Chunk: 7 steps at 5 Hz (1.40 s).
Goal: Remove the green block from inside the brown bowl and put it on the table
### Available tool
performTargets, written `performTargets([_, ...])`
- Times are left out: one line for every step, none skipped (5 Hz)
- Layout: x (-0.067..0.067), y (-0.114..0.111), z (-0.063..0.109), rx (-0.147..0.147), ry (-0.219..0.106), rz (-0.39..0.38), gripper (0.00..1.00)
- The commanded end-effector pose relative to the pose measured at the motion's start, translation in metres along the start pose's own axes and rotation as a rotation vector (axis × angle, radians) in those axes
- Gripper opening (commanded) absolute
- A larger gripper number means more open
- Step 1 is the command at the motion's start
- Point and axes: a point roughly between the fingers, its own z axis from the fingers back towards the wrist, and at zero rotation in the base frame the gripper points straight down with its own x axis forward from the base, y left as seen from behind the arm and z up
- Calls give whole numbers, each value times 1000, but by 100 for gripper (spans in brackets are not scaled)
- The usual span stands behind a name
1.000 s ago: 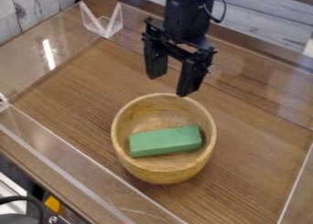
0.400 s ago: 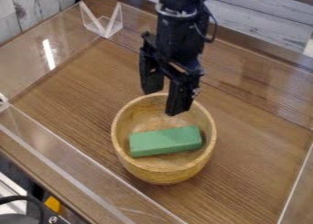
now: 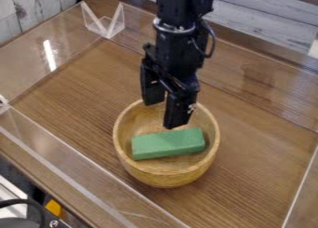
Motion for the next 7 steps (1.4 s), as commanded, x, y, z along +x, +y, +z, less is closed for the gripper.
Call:
performTargets([2,-1,8,23,-64,-14,100])
performTargets([2,-2,4,24,-77,-20,100])
performTargets([2,-2,0,26,-95,-25,100])
performTargets([2,-1,-4,26,-112,-30,100])
performTargets([1,-1,-7,29,-131,-30,100])
performTargets([1,-1,-8,32,-152,-29,100])
performTargets([0,-1,-8,41,-175,-26,100])
